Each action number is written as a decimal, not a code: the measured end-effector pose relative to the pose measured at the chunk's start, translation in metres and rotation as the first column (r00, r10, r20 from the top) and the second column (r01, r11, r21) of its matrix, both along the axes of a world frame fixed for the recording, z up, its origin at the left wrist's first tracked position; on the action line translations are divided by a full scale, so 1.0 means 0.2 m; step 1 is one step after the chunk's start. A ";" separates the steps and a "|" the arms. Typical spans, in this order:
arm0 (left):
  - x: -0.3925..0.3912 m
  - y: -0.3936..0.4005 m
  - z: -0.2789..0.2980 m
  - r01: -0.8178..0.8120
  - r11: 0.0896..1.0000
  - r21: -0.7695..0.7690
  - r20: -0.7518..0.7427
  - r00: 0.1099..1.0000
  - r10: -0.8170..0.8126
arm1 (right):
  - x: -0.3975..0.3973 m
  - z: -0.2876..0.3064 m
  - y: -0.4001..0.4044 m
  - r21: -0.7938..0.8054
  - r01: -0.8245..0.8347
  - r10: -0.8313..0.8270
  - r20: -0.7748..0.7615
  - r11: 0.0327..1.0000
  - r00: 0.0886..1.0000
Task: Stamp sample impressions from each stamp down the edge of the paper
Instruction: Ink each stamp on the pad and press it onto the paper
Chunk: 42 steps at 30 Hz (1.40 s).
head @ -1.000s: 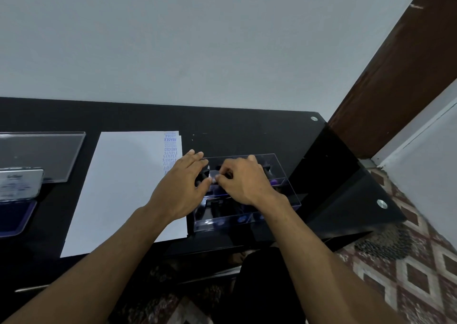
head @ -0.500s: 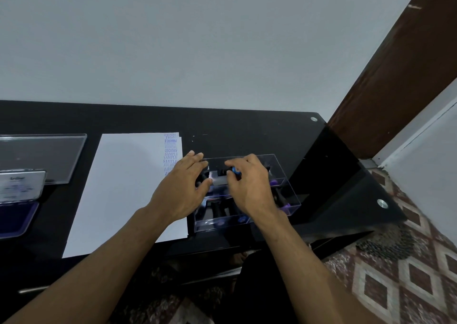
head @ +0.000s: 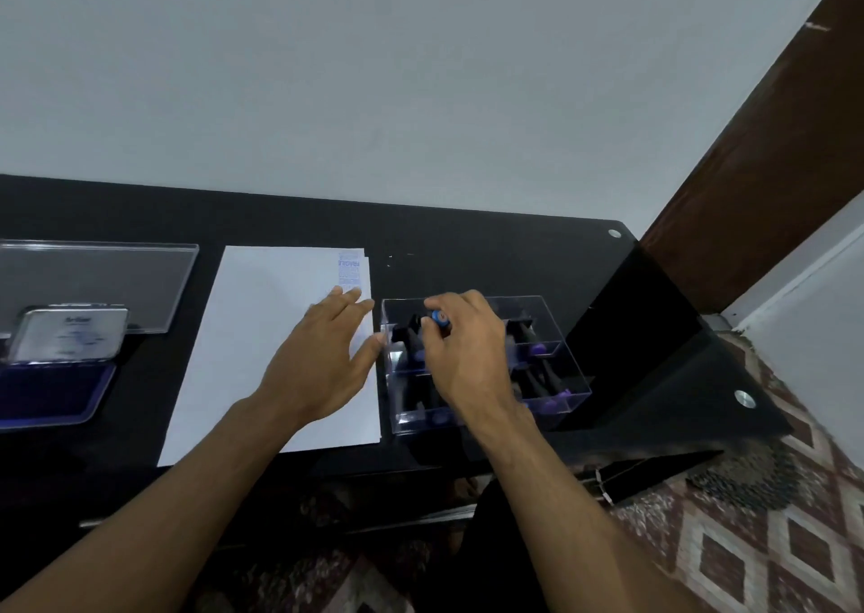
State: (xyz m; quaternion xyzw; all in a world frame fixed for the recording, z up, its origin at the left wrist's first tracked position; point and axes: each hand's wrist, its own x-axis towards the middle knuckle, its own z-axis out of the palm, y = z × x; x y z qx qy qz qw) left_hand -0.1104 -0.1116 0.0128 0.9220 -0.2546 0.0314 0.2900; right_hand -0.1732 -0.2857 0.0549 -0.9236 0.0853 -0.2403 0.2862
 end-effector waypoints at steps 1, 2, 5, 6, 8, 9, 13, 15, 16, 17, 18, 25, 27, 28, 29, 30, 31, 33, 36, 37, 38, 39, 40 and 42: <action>0.00 0.05 0.00 -0.027 0.999 0.020 0.000 1.000 0.027 | 0.01 0.00 0.04 -0.001 -0.007 0.007 0.004 1.000 1.000; 0.00 0.11 0.00 -0.051 0.998 0.044 0.003 0.999 0.051 | 0.03 0.00 0.09 -0.006 -0.016 0.016 0.011 1.000 1.000; -0.02 0.30 0.00 -0.101 0.992 0.074 -0.003 0.995 0.101 | 0.07 0.01 0.23 -0.007 -0.066 0.066 0.008 0.998 0.998; -0.03 0.37 -0.01 -0.115 0.991 0.073 -0.004 0.993 0.116 | 0.08 0.00 0.29 -0.001 -0.089 0.089 0.006 0.996 0.996; -0.04 0.52 -0.02 -0.145 0.986 0.081 0.016 0.989 0.144 | 0.10 -0.01 0.41 0.000 -0.133 0.133 0.024 0.991 0.991; -0.05 0.60 -0.03 -0.163 0.983 0.090 0.029 0.987 0.161 | 0.12 -0.02 0.47 -0.001 -0.155 0.155 0.037 0.988 0.987; -0.08 0.88 -0.04 -0.253 0.957 0.139 0.044 0.967 0.249 | 0.16 -0.03 0.73 0.042 -0.249 0.249 0.013 0.968 0.969; -0.10 1.02 -0.03 -0.299 0.943 0.146 0.058 0.954 0.294 | 0.18 -0.04 0.85 0.053 -0.292 0.293 -0.008 0.955 0.956; -0.11 1.08 -0.03 -0.322 0.935 0.146 0.072 0.946 0.315 | 0.18 -0.04 0.91 0.058 -0.312 0.313 -0.016 0.948 0.950; -0.13 1.14 -0.03 -0.341 0.928 0.147 0.089 0.939 0.331 | 0.19 -0.04 0.97 0.061 -0.334 0.335 -0.019 0.941 0.942; -0.14 1.19 -0.04 -0.358 0.922 0.151 0.097 0.933 0.346 | 0.19 -0.04 1.02 0.064 -0.358 0.359 -0.019 0.932 0.933; -0.18 1.49 -0.12 -0.463 0.876 0.137 0.067 0.886 0.458 | 0.23 -0.05 1.32 0.076 -0.474 0.477 -0.014 0.877 0.879; -0.18 1.53 -0.14 -0.482 0.865 0.141 0.060 0.876 0.479 | 0.23 -0.05 1.37 0.076 -0.505 0.507 -0.009 0.860 0.862; -0.18 1.55 -0.15 -0.491 0.860 0.143 0.057 0.871 0.488 | 0.24 -0.04 1.40 0.072 -0.517 0.519 -0.014 0.853 0.855; -0.18 1.57 -0.16 -0.497 0.855 0.146 0.057 0.867 0.494 | 0.25 -0.03 1.42 0.061 -0.526 0.528 -0.022 0.849 0.849; -0.18 1.59 -0.16 -0.502 0.851 0.153 0.057 0.864 0.500 | 0.26 -0.02 1.44 0.046 -0.531 0.532 -0.039 0.846 0.846; -0.17 1.61 -0.17 -0.507 0.847 0.163 0.056 0.861 0.505 | 0.26 -0.02 1.46 0.036 -0.537 0.538 -0.061 0.843 0.841; -0.16 1.63 -0.20 -0.511 0.840 0.182 0.049 0.858 0.511 | 0.28 0.00 1.49 0.028 -0.542 0.541 -0.103 0.840 0.835; -0.15 1.67 -0.23 -0.513 0.834 0.206 0.065 0.857 0.511 | 0.31 0.01 1.53 0.030 -0.562 0.559 -0.158 0.827 0.814; -0.14 1.68 -0.24 -0.513 0.832 0.211 0.068 0.857 0.511 | 0.31 0.01 1.54 0.019 -0.574 0.567 -0.177 0.819 0.804; -0.14 1.68 -0.25 -0.512 0.831 0.216 0.067 0.857 0.511 | 0.32 0.03 1.55 0.002 -0.589 0.579 -0.182 0.808 0.795; -0.13 1.69 -0.25 -0.511 0.830 0.221 0.063 0.857 0.511 | 0.32 0.03 1.55 -0.012 -0.608 0.597 -0.178 0.794 0.782; -0.13 1.69 -0.26 -0.511 0.829 0.226 0.060 0.857 0.512 | 0.33 0.04 1.56 -0.021 -0.628 0.616 -0.174 0.778 0.768; -0.14 1.69 -0.27 -0.511 0.826 0.238 0.066 0.857 0.511 | 0.33 0.06 1.56 -0.068 -0.643 0.610 -0.254 0.763 0.751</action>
